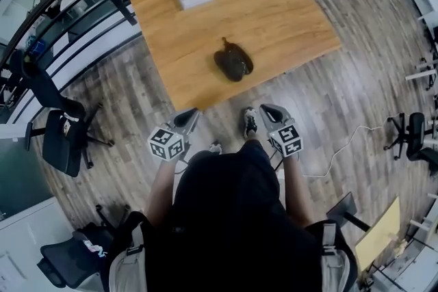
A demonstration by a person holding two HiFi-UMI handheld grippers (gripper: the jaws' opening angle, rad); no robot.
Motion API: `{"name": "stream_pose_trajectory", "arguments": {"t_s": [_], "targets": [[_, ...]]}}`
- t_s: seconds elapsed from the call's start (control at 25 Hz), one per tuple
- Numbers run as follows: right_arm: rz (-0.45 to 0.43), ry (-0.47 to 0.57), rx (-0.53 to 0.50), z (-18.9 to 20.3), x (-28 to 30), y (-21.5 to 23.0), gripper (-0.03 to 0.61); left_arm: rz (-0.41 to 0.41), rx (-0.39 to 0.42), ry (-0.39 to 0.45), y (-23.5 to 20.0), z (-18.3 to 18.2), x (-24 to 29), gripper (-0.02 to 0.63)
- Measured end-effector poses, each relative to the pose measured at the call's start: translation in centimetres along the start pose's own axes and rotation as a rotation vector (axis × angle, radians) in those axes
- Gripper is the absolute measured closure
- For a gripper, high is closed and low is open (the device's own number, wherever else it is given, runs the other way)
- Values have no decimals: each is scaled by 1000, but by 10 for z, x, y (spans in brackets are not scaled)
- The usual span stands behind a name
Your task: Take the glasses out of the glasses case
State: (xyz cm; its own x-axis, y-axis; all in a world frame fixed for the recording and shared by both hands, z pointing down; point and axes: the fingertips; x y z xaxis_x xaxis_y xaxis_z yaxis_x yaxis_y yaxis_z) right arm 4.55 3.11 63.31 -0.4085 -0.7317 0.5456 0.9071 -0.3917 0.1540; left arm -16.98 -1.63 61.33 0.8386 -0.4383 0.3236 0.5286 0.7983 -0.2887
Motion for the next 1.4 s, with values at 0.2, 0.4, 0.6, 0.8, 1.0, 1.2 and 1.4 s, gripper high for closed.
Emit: {"name": "stream_pose_trajectory", "arguments": {"t_s": [0.2, 0.4, 0.6, 0.8, 1.0, 1.2, 1.4], "targets": [[-17, -1, 10, -9, 4, 34, 574, -10, -9, -9, 0, -12, 35, 603], [-36, -7, 17, -18, 10, 73, 574, 4, 0, -31, 9, -24, 76, 603], [-71, -19, 22, -23, 21, 106, 575, -2, -13, -49, 15, -31, 114, 603], [-134, -30, 23, -25, 32, 129, 575, -25, -13, -61, 20, -42, 147, 603], [-209, -57, 7, -27, 42, 150, 574, -84, -30, -49, 22, -57, 169, 603], [-286, -85, -29, -38, 66, 175, 575, -169, -65, -41, 14, -59, 178, 603], [-369, -112, -68, -51, 88, 194, 575, -286, -102, -16, 11, -59, 179, 603]]}}
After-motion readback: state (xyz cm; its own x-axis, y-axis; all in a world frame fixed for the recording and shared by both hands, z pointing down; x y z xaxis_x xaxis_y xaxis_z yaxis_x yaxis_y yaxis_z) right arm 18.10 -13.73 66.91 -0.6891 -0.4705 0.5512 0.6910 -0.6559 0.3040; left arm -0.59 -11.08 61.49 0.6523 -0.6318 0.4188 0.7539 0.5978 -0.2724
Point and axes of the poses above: the fingertips, and each gripper's own axes: x forward along the fingers, y to its right, z out of its underside, and after that the axes turned 8 degrees about x, right-handed
